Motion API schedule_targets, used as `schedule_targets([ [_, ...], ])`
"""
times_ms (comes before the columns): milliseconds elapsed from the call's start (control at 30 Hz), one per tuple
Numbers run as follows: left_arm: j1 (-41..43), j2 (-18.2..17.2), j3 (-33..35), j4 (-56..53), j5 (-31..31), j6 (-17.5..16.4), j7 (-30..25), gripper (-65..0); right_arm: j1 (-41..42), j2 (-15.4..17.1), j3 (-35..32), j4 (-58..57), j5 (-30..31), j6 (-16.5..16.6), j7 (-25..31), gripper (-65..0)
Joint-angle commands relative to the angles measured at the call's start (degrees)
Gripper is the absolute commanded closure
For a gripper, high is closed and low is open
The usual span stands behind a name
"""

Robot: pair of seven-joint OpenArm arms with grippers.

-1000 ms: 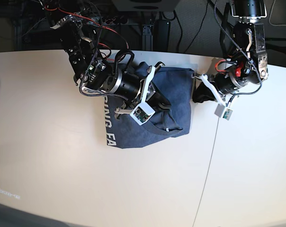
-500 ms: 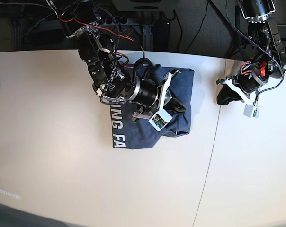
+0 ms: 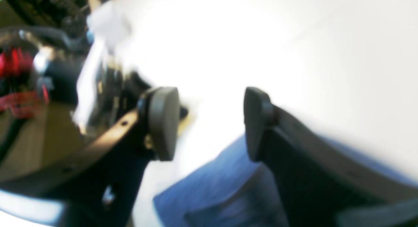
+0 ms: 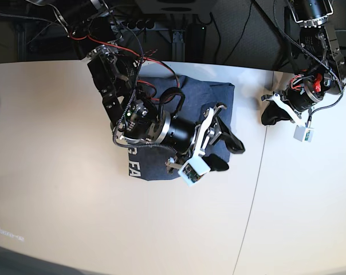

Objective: Fold the T-shirt properly
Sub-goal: 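Release the right gripper and withdraw the left gripper from the shirt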

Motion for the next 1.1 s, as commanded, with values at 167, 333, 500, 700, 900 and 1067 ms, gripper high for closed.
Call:
schedule_targets([
  [167, -0.2, -0.5, -0.2, 0.9, -1.1, -2.6, 0.1, 0.0, 3.3, 0.1, 11.0, 3.8, 1.1, 4.3, -6.7, 0.0],
  [333, 0.5, -1.0, -0.2, 0.9, -1.2, -2.6, 0.0, 0.0, 1.0, 3.1, 15.5, 2.8, 7.5, 4.3, -9.6, 0.0],
  [500, 0.5, -1.5, -0.2, 0.9, -2.5, -2.6, 0.0, 0.0, 0.9, 3.3, 11.0, -5.9, 3.0, 4.3, -5.0, 0.0],
  [700, 0.5, -1.4, -0.2, 0.9, -2.4, -2.6, 0.0, 0.0, 5.4, 3.3, 8.2, -17.8, -3.4, 4.3, -2.0, 0.0],
  [900, 0.5, -1.5, -0.2, 0.9, -2.4, -2.6, 0.0, 0.0, 8.1, 3.3, 8.1, -25.9, -1.9, 4.3, -1.8, 0.0],
  [1067, 0.5, -1.5, -0.2, 0.9, -2.4, -2.6, 0.0, 0.0, 8.2, 3.3, 8.1, -21.7, 4.7, 4.3, -2.8, 0.0],
])
